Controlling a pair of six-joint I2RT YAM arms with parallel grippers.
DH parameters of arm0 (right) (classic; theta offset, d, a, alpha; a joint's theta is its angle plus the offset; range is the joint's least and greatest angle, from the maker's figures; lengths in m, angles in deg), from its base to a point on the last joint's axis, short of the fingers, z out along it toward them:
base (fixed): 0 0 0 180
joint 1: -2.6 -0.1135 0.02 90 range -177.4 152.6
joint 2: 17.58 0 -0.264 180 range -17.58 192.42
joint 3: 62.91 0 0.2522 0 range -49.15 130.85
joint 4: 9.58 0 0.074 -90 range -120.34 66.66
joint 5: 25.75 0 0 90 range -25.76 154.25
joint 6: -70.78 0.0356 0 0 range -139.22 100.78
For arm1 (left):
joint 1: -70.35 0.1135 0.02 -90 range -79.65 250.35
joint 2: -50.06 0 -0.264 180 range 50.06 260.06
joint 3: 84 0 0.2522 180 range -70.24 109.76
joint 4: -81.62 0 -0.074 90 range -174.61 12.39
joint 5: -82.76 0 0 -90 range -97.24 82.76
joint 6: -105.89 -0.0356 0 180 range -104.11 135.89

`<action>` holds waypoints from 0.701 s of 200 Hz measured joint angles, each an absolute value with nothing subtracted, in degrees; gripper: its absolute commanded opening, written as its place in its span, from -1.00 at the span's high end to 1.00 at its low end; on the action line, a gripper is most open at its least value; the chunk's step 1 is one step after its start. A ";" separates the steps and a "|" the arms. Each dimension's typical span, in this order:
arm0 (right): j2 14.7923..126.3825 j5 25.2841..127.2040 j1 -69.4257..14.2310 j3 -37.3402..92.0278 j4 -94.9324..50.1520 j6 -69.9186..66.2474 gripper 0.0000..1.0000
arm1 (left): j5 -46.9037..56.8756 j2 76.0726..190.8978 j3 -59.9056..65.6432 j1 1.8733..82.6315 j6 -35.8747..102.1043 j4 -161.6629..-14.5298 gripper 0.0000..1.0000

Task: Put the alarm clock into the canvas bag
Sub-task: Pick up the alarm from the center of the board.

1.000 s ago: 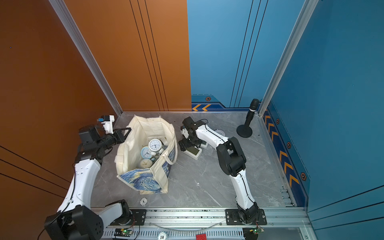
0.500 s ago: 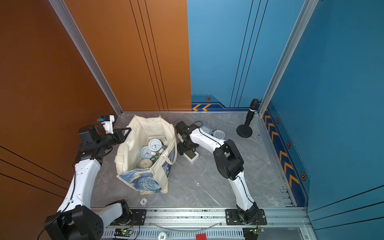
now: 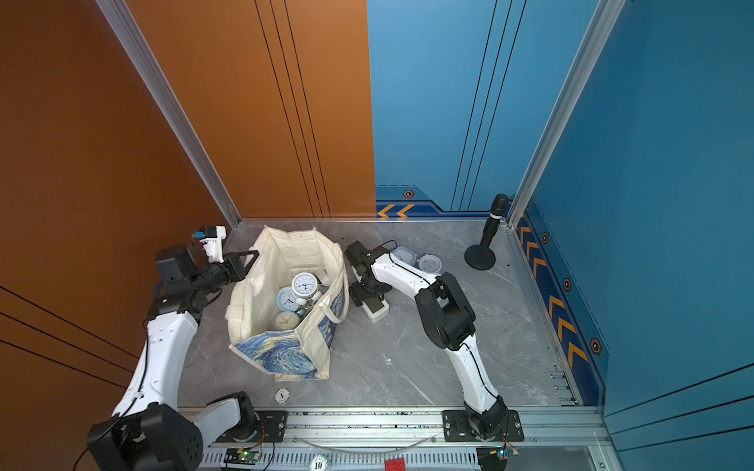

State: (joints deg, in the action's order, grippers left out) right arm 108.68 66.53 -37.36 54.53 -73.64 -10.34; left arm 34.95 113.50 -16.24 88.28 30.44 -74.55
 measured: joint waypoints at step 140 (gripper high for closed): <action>108.18 63.97 -37.36 50.47 -73.71 -9.81 -0.31 | 35.63 113.61 -16.24 88.24 30.31 -74.70 1.00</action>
